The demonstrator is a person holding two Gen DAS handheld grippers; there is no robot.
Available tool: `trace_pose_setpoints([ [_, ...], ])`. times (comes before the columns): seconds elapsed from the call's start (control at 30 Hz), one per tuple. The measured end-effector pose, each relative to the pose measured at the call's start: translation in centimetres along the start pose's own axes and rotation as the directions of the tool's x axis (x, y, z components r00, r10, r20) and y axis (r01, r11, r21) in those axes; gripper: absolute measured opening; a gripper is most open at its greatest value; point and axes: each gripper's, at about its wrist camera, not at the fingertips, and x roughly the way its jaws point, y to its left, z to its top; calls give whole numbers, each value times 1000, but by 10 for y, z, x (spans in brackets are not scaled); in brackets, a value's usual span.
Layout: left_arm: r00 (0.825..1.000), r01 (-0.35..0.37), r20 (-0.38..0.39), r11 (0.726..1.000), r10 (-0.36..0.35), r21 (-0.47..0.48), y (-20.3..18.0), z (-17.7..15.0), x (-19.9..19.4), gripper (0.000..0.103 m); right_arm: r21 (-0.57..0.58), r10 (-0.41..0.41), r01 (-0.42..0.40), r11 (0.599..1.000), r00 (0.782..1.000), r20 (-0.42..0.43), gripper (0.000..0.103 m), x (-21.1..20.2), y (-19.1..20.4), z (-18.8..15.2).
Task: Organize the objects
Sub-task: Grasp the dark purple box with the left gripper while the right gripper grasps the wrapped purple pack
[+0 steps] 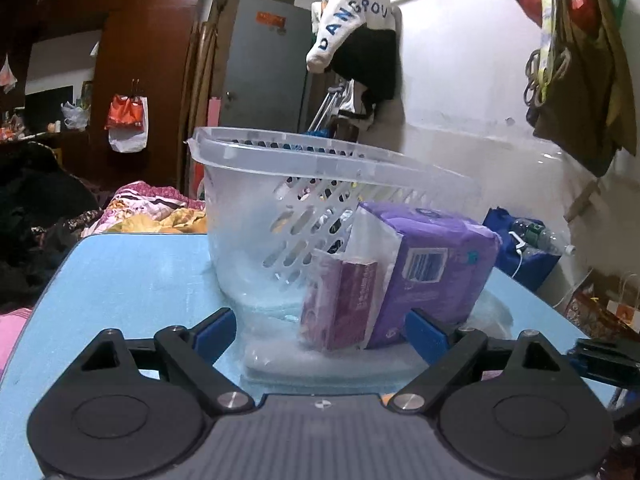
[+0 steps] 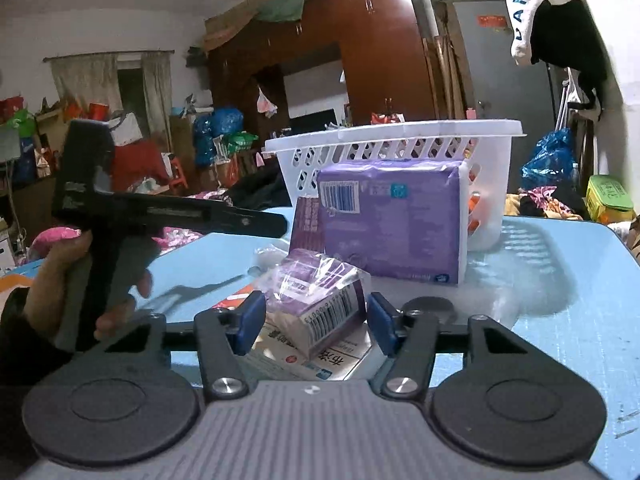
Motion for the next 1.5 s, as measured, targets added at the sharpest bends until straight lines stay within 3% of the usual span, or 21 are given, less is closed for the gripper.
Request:
trace_pose_setpoints([
  [0.17,998,-11,-65,1000,12,23,-6,5,22,92,25,-18,17,1000,999,48,58,-20,-9,3],
  [0.63,993,44,-109,999,-41,25,-9,12,44,86,77,-53,47,996,995,80,58,-34,-32,8],
  [0.77,987,108,-123,993,-102,44,-13,9,41,58,79,-54,48,996,995,85,58,-36,-31,7],
  [0.8,987,107,-124,993,-100,53,-14,9,40,57,81,-54,48,996,995,85,58,-36,-31,7],
  [0.87,988,103,-118,993,-96,53,-14,8,38,50,81,-57,50,995,995,86,58,-36,-32,6],
  [0.93,989,106,-110,994,-102,33,-11,7,34,49,83,-61,54,995,994,86,58,-36,-34,6],
  [1.27,999,43,13,998,-43,36,-15,2,-3,49,72,-85,78,994,992,93,57,-35,-36,5],
  [1.5,996,51,65,998,-53,40,-20,4,-21,49,59,-96,90,994,990,103,56,-36,-37,3],
])
